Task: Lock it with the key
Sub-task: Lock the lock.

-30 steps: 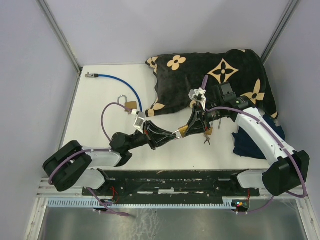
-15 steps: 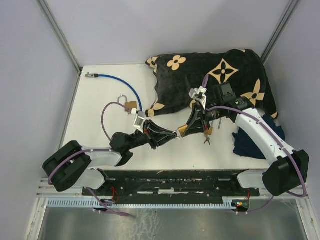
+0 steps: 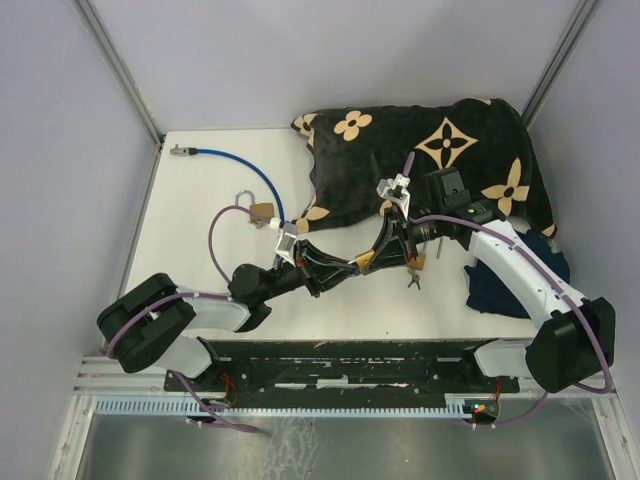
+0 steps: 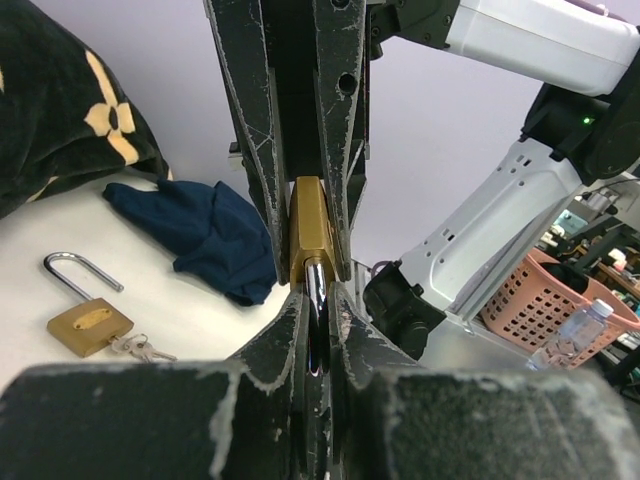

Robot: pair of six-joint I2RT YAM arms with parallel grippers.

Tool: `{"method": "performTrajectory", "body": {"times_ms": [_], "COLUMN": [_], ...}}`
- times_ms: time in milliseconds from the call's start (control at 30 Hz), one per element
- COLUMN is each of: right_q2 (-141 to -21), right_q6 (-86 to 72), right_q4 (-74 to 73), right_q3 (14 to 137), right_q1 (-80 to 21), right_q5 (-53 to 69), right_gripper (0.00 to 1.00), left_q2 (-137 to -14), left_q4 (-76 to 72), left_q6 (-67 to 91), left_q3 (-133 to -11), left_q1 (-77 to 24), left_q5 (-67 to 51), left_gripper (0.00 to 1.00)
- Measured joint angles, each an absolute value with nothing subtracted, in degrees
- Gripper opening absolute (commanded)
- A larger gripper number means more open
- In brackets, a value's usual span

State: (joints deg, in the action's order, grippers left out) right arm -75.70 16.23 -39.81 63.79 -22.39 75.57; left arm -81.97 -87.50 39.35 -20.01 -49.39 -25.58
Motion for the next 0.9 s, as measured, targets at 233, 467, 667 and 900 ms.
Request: {"method": "performTrajectory", "body": {"times_ms": [233, 467, 667, 900], "right_q2": [-75.72, -76.16, -76.53, -77.82], "right_q6": [12.12, 9.34, 8.36, 10.07], "right_q4": [-34.85, -33.28, -32.1, -32.95], "right_q3": [62.52, 62.37, 62.33, 62.46], "right_q1": [-22.41, -21.19, -20.75, -21.93], "right_q5": [75.02, 75.4, 77.65, 79.15], "right_gripper": [0.02, 0.02, 0.02, 0.02], "left_q2": [-82.24, -83.81, -82.15, -69.71], "left_q4": [-87.35, -88.09, -87.88, -79.99], "left_q6": [38.24, 39.55, 40.66, 38.13], "left_q3": [-20.01, -20.1, -19.84, -18.35], "left_q1": [-49.36, -49.25, -48.84, -48.23], "left_q5": [-23.57, -22.83, -23.27, -23.99], "left_gripper": [0.03, 0.1, 0.5, 0.74]}}
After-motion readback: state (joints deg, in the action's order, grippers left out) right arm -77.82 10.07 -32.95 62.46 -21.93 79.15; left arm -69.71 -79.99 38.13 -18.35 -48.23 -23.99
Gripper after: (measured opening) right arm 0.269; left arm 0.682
